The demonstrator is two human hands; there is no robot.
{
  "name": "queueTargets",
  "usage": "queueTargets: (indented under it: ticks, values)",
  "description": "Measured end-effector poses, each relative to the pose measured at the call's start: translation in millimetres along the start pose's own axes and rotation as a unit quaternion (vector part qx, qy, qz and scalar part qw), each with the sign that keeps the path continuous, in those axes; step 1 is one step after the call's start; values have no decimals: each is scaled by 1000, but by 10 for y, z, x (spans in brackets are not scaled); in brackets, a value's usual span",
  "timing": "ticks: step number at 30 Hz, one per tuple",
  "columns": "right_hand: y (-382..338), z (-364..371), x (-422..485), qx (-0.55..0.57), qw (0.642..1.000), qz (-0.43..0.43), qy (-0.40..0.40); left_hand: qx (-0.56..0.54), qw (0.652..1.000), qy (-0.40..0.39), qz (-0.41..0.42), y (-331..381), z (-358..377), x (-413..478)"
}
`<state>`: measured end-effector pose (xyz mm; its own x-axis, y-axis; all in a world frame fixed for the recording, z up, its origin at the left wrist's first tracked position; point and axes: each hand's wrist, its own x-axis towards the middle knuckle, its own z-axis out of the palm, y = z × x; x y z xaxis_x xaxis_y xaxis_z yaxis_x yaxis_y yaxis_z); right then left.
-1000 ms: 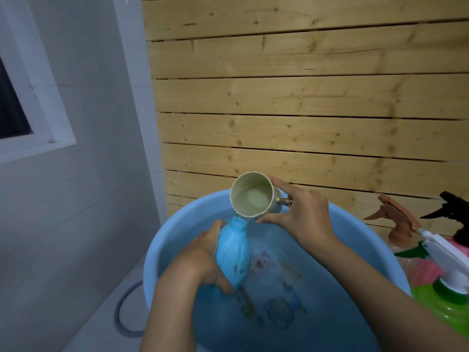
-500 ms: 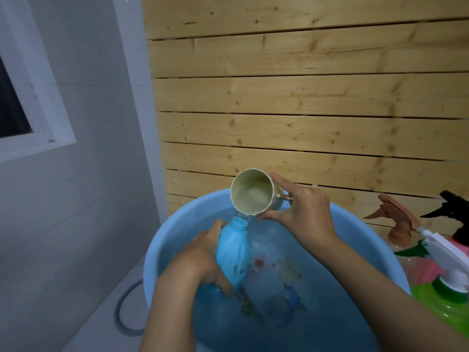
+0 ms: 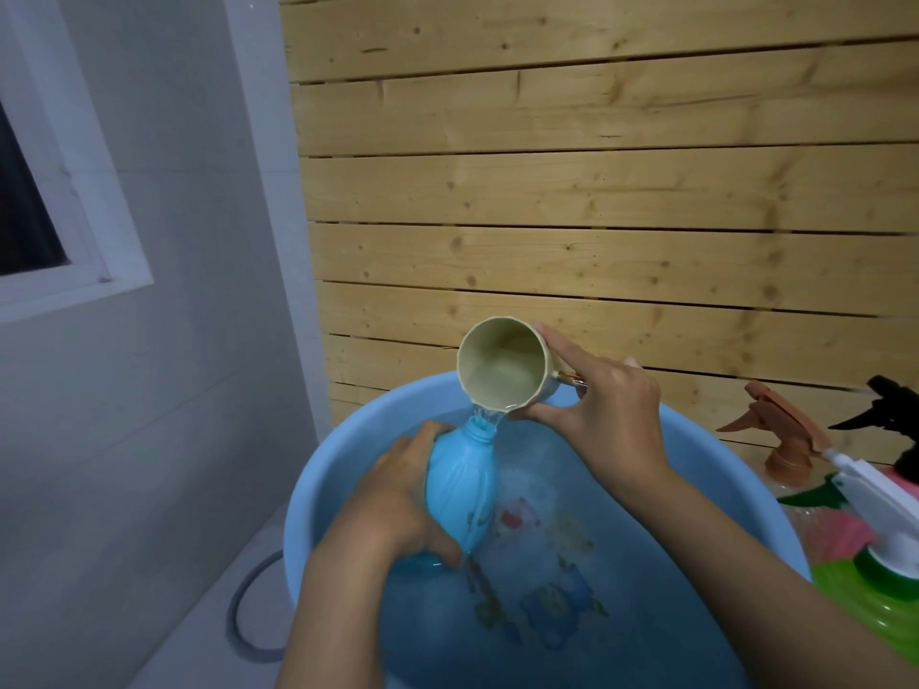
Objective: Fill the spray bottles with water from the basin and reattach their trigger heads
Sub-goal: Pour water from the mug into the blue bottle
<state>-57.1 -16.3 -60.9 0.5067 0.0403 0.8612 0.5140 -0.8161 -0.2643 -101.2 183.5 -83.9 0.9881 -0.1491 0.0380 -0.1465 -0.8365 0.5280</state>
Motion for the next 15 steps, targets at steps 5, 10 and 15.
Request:
queueTargets:
  ticks: [5,10,15]
  values:
    - [7,-7,10,-7,1000,2,12,-3,1000,15,-9,30,-7,-6]
    - [1,-9,13,-6,1000,0,14,0,1000,15,-14,34,-14,-9]
    - [20,3,8,-21,1000,-16,6,-8,1000,8,-13,36,-11,-14]
